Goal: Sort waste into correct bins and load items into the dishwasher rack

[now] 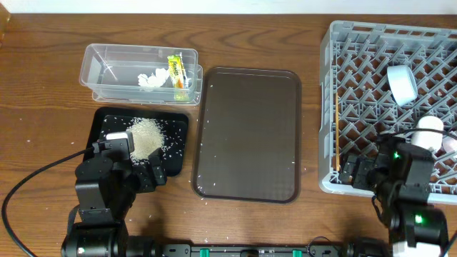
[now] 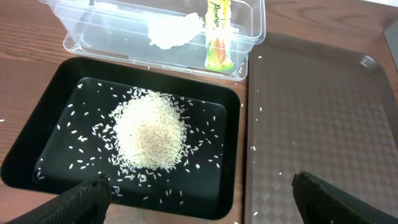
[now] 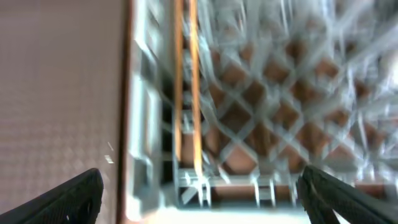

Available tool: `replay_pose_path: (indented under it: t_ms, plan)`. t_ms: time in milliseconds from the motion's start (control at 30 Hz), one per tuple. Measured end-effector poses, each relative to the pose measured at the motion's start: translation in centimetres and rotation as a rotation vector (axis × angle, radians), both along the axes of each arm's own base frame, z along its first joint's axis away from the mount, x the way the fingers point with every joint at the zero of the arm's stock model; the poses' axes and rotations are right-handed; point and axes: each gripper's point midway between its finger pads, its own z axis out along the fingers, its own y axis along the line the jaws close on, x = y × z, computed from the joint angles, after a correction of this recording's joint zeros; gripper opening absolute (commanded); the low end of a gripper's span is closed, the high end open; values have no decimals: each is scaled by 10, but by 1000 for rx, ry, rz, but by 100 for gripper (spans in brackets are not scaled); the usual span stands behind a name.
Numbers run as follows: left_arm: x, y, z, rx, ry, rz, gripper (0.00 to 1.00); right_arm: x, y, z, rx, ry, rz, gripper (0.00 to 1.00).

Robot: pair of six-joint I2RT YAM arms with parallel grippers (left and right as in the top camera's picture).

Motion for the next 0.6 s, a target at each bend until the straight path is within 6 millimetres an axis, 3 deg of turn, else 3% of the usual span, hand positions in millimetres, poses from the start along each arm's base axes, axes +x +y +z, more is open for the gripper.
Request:
replay_pose_path:
  t_ms: [233, 467, 600]
  plan:
    - [0, 0, -1, 0, 2, 0, 96, 5, 15, 39, -87, -413, 108, 99]
    - [0, 0, -1, 0, 2, 0, 96, 9, 15, 44, -144, -729, 111, 99]
    - [0, 0, -1, 0, 2, 0, 96, 12, 13, 46, -163, -814, 101, 99]
